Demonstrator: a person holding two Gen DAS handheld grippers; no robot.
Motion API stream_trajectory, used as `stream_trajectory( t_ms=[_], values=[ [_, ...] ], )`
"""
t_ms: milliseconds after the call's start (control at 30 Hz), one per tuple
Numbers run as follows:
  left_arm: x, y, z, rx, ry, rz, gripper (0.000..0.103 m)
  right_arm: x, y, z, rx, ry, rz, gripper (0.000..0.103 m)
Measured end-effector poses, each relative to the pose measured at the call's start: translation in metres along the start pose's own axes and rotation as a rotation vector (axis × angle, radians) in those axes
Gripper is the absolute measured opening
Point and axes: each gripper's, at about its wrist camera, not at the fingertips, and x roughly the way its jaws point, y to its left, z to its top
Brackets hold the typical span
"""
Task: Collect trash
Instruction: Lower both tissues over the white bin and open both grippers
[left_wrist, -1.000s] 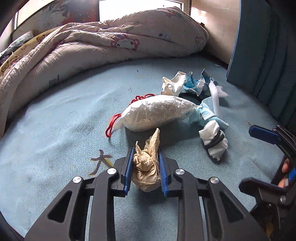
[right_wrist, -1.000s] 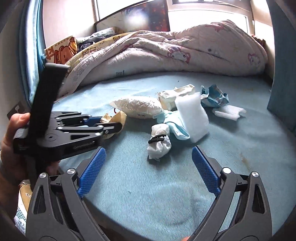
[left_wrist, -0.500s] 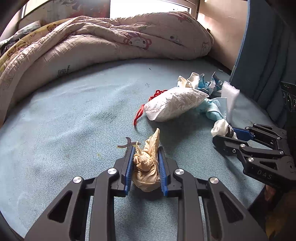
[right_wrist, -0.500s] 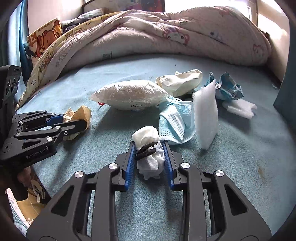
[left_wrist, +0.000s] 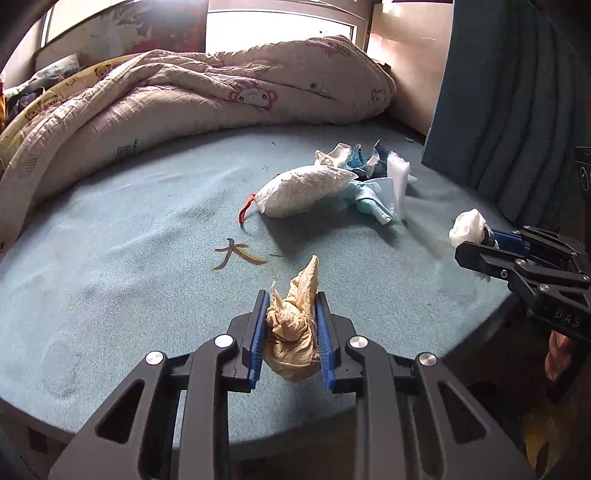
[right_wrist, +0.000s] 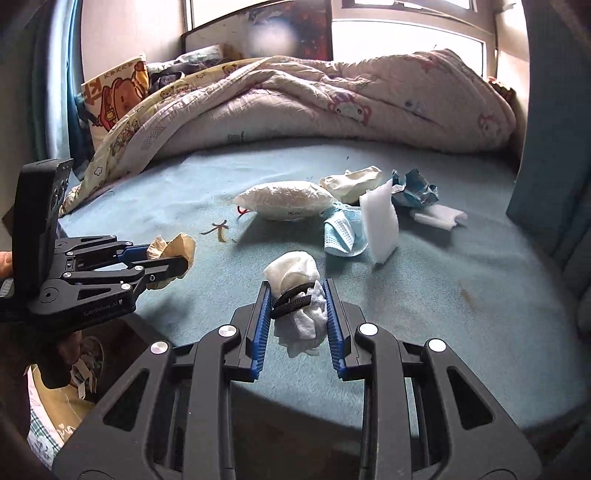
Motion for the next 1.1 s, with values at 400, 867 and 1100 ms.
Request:
stream_trajectory(
  t_ms=[400, 867, 1100],
  values=[
    [-0.081, -0.046, -0.078, 0.056, -0.03, -0.025, 0.023, -0.08, 0.043, -0.077, -0.09, -0.066, 0.026, 0.026],
    [-0.054, -0.07, -0.211, 0.026, 0.097, -0.07, 0.024, -0.063, 0.056, -0.2, -0.063, 0.072, 0.054, 0.026],
    [0.031, -0.062, -0.259, -0.014, 0.217, -0.077, 0.024, 0.018, 0.038, -0.254, -0.03, 0.208, 0.024, 0.026]
  ],
)
